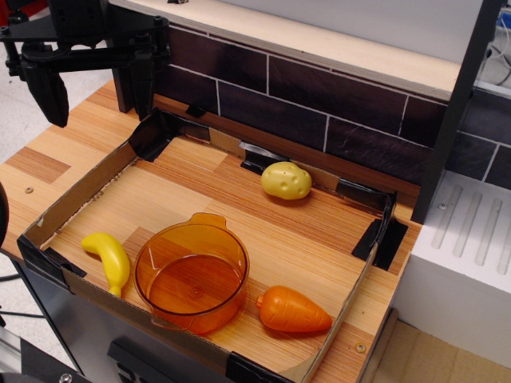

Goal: Put potato in pot

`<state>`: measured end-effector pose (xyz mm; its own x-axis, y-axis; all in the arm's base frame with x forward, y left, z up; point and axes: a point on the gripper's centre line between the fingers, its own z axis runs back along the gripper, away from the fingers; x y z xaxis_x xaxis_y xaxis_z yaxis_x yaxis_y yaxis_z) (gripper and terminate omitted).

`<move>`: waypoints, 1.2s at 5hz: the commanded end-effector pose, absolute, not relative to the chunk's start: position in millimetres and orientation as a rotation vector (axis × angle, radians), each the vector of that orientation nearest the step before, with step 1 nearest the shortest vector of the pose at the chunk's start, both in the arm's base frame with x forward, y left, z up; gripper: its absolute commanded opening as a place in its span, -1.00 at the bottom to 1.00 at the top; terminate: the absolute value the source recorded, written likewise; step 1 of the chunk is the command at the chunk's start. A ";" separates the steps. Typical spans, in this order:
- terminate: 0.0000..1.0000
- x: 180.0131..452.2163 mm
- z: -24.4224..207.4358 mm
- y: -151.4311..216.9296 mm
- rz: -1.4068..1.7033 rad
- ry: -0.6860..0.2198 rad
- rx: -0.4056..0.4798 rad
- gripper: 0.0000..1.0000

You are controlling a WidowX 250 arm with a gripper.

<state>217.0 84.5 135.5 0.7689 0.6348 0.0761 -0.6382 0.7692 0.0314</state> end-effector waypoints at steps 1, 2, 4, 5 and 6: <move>-1.00 217.0 135.5 84.5 0.691 -0.062 0.057 1.00; -1.00 230.7 136.2 77.7 0.923 -0.051 0.014 1.00; -1.00 259.2 146.0 64.5 1.418 0.017 -0.088 1.00; -1.00 262.7 137.5 55.8 1.523 -0.031 -0.113 1.00; -1.00 269.7 128.3 45.2 1.608 -0.070 -0.173 1.00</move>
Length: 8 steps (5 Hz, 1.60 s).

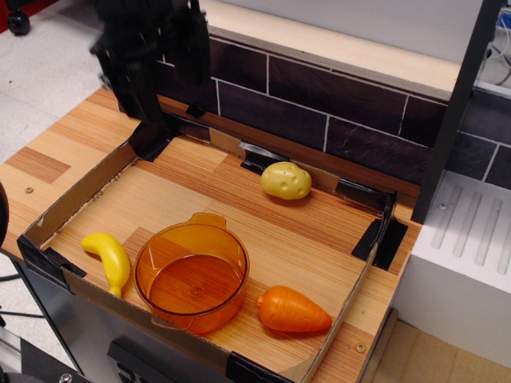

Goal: Put potato in pot

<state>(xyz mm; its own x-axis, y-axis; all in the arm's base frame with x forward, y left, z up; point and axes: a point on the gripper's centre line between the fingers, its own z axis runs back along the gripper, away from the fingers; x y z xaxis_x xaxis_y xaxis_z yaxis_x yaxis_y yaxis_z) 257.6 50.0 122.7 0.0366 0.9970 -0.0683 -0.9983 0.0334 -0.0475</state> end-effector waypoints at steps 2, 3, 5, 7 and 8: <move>-1.00 294.2 107.6 24.7 1.641 -0.106 -0.216 1.00; -1.00 302.6 91.2 14.8 1.650 -0.142 -0.205 1.00; -1.00 314.9 63.3 -2.2 1.667 -0.129 -0.181 1.00; -1.00 313.9 47.6 -6.7 1.653 -0.131 -0.155 1.00; -1.00 317.0 37.3 -6.5 1.674 -0.141 -0.130 1.00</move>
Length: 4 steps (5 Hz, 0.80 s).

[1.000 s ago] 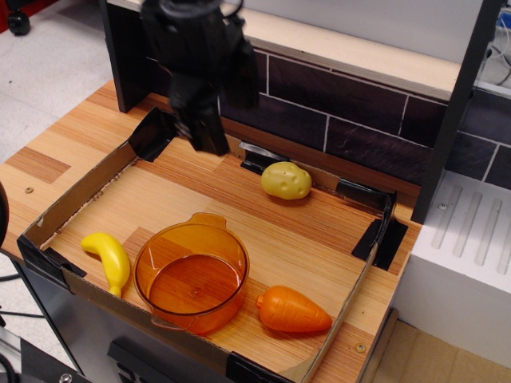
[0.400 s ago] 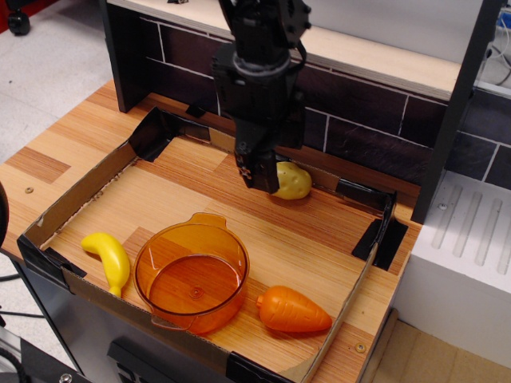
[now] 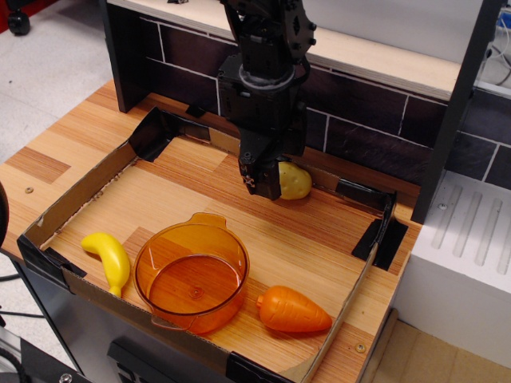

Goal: Put potato in pot

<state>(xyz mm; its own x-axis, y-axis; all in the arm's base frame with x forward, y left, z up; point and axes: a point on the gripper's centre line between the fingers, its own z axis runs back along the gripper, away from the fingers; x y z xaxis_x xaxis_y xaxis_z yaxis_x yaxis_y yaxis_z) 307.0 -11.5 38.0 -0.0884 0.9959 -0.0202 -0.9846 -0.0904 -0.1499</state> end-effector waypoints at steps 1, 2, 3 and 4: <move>-1.00 313.9 31.9 -8.7 1.670 -0.154 -0.121 1.00; -1.00 309.1 27.1 -10.1 1.656 -0.160 -0.111 1.00; -1.00 308.1 28.2 -12.0 1.643 -0.168 -0.122 1.00; -1.00 305.3 22.1 -13.0 1.643 -0.175 -0.112 -1.00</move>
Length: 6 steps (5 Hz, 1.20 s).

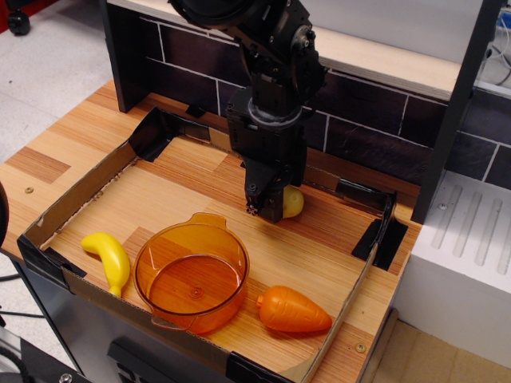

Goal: Put potato in pot

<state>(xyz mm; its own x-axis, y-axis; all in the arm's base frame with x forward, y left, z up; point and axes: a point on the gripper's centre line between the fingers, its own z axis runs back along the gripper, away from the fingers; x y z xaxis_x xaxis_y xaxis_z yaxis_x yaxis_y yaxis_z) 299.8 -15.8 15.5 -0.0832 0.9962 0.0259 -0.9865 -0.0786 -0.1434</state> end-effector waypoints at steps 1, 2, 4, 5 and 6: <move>-1.00 302.4 22.8 -14.3 1.644 -0.194 -0.119 -1.00; -1.00 301.4 39.2 -12.4 1.643 -0.189 -0.153 -1.00; -1.00 284.3 108.6 -11.5 1.645 -0.097 -0.266 -1.00; -1.00 264.2 132.3 -2.0 1.636 -0.022 -0.299 -1.00; -1.00 241.4 130.1 14.0 1.571 0.007 -0.344 -1.00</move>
